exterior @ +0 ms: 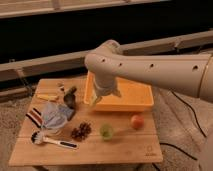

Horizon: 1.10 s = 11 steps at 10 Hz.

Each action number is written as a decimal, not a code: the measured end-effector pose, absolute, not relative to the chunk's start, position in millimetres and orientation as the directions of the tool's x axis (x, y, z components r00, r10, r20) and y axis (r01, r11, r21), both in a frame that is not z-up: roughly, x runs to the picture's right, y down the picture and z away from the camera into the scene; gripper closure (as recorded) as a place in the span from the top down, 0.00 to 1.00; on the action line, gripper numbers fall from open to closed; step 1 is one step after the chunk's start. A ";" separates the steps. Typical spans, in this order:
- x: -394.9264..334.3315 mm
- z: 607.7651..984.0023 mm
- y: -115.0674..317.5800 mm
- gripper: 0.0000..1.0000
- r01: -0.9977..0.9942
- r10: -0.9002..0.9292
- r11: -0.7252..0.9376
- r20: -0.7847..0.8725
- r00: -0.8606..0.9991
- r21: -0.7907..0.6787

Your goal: Place sponge in table surface

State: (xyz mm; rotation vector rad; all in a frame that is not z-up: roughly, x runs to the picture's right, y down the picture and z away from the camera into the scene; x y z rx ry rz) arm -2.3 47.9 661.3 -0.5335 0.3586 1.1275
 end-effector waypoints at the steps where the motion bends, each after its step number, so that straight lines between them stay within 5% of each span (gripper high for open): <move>1: -2.3 661.4 48.0 0.80 -0.920 0.753 0.325 -0.527 0.393 -0.221; 6: -20.4 664.4 49.7 0.80 -0.900 0.751 0.360 -0.497 0.436 -0.245; 11: -129.2 693.6 32.8 0.80 -0.854 0.749 0.417 -0.415 0.517 -0.311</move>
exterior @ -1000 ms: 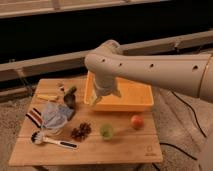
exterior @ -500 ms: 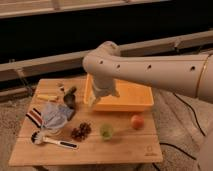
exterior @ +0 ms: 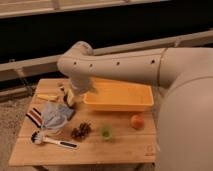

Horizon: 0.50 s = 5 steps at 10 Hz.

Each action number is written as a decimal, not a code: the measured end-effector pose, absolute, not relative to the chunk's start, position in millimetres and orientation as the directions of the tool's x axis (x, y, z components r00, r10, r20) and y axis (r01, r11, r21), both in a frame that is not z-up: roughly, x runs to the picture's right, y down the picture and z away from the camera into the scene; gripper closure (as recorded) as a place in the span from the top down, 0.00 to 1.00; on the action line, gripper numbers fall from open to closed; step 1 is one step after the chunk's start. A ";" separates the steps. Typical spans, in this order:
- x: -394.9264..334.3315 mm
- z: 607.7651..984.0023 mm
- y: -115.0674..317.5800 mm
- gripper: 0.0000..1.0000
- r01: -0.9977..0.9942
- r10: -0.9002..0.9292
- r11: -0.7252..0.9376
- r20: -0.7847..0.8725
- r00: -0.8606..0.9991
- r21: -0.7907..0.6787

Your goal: Place sponge in table surface

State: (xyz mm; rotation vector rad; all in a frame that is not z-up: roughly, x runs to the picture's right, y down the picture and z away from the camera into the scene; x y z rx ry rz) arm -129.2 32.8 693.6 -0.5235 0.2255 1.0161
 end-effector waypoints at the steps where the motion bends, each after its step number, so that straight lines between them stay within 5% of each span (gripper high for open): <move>1: -150.7 704.5 29.3 0.80 -0.841 0.739 0.434 -0.406 0.537 -0.322; 5: -193.9 733.1 11.1 0.80 -0.809 0.714 0.489 -0.382 0.586 -0.326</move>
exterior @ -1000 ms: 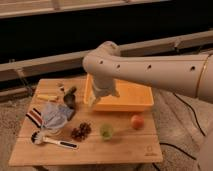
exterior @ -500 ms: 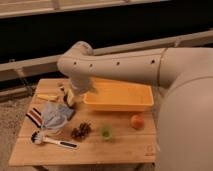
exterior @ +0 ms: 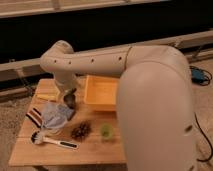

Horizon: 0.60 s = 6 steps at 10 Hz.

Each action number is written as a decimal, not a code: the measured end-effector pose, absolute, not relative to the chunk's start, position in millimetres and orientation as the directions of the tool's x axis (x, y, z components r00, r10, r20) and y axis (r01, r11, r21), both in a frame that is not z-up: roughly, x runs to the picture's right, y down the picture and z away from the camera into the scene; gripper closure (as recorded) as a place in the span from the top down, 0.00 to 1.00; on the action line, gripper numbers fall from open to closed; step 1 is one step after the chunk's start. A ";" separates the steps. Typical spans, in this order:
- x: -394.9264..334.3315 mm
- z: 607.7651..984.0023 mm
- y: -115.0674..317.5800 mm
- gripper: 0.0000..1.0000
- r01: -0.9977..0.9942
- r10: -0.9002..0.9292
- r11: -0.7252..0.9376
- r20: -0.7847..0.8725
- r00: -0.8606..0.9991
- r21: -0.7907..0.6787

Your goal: Place sponge in table surface

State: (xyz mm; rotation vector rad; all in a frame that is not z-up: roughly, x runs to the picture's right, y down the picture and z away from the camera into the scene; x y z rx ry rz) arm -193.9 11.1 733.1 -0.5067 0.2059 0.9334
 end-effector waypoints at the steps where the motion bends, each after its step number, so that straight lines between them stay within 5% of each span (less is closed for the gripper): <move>1: -202.4 737.1 8.2 0.80 -0.800 0.709 0.503 -0.373 0.598 -0.326; 6: -205.3 769.8 -8.2 0.80 -0.804 0.720 0.523 -0.358 0.594 -0.282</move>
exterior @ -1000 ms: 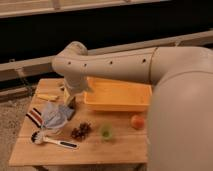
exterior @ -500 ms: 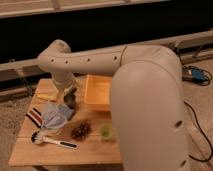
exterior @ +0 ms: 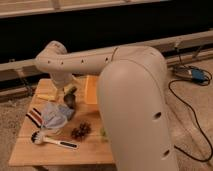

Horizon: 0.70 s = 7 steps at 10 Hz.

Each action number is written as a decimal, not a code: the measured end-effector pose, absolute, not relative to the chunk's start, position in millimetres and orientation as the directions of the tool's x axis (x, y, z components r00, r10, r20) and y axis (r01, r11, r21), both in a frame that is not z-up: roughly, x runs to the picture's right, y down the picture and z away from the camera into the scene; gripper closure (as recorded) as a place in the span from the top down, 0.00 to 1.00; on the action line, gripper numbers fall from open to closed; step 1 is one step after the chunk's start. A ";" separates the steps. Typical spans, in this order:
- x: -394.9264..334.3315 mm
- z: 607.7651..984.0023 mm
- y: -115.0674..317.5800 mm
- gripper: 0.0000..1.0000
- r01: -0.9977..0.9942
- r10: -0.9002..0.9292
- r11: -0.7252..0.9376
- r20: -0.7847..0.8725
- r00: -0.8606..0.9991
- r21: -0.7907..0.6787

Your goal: Place sponge in table surface

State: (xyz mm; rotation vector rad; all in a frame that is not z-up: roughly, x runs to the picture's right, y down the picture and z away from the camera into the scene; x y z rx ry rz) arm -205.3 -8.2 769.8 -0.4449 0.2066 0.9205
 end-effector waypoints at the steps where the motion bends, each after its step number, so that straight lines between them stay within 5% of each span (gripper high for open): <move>1: -201.5 778.1 -12.8 0.80 -0.810 0.722 0.522 -0.366 0.587 -0.268; 7: -210.0 799.3 16.2 0.80 -0.794 0.694 0.551 -0.386 0.608 -0.259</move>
